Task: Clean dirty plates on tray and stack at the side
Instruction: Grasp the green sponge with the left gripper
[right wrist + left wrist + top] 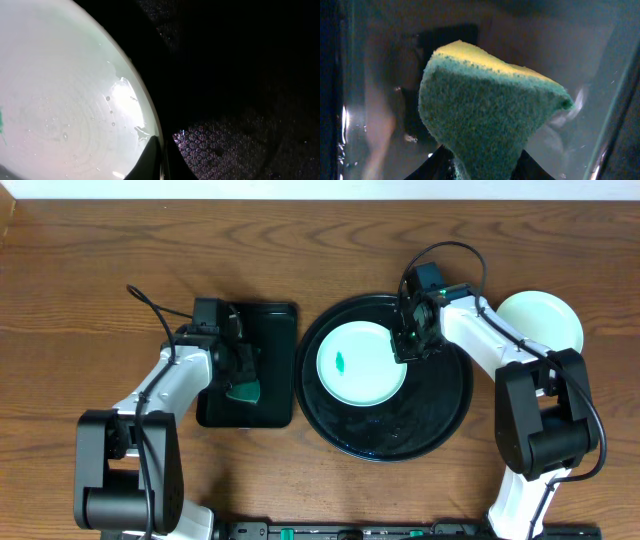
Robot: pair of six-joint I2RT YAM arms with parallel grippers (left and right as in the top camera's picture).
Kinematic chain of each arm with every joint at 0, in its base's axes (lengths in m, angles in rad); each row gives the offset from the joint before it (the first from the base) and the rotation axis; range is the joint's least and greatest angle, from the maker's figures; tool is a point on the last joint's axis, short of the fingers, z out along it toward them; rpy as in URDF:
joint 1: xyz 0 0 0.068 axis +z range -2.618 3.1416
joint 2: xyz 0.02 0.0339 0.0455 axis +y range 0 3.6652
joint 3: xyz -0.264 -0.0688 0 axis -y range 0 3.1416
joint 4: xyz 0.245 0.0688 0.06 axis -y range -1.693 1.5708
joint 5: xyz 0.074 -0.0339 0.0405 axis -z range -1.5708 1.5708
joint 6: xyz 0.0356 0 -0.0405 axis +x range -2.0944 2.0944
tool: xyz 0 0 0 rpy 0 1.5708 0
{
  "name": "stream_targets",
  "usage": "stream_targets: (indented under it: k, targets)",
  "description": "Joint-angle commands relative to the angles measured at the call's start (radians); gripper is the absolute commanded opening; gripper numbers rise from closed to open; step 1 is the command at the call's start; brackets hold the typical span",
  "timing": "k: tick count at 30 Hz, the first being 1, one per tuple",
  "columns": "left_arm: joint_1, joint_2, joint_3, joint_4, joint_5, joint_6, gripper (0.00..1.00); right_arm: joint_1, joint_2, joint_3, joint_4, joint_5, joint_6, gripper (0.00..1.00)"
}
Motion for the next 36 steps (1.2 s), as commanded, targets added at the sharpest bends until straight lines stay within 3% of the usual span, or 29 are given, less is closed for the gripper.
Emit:
stream_targets:
  k: [1, 10, 13, 19, 23, 27, 30, 36]
  targets:
    - [-0.002, -0.007, -0.014, -0.001, 0.012, -0.002, 0.33, 0.013, 0.015, -0.006, 0.007, -0.013, 0.006, 0.01]
    - [-0.002, -0.011, 0.008, 0.042, 0.013, -0.002, 0.41, 0.013, 0.015, -0.006, 0.007, -0.013, 0.006, 0.01]
    - [-0.002, -0.02, 0.027, 0.034, 0.013, -0.002, 0.51, 0.013, 0.015, -0.006, 0.007, -0.013, 0.006, 0.01]
    - [-0.002, -0.023, 0.031, 0.008, 0.013, -0.002, 0.54, 0.013, 0.015, -0.006, 0.007, -0.013, 0.006, 0.01]
    - [-0.002, -0.023, 0.03, -0.005, 0.013, -0.002, 0.42, 0.013, 0.015, -0.006, 0.008, -0.013, 0.006, 0.01]
    - [-0.002, -0.023, 0.03, -0.015, 0.013, -0.002, 0.39, 0.013, 0.015, -0.006, 0.007, -0.013, 0.006, 0.01]
    - [-0.002, -0.023, 0.03, -0.017, 0.013, -0.002, 0.26, 0.013, 0.015, -0.006, 0.008, -0.013, 0.006, 0.01]
    - [-0.002, -0.023, 0.015, -0.024, 0.012, -0.002, 0.2, 0.013, 0.015, -0.006, 0.007, -0.013, 0.006, 0.01]
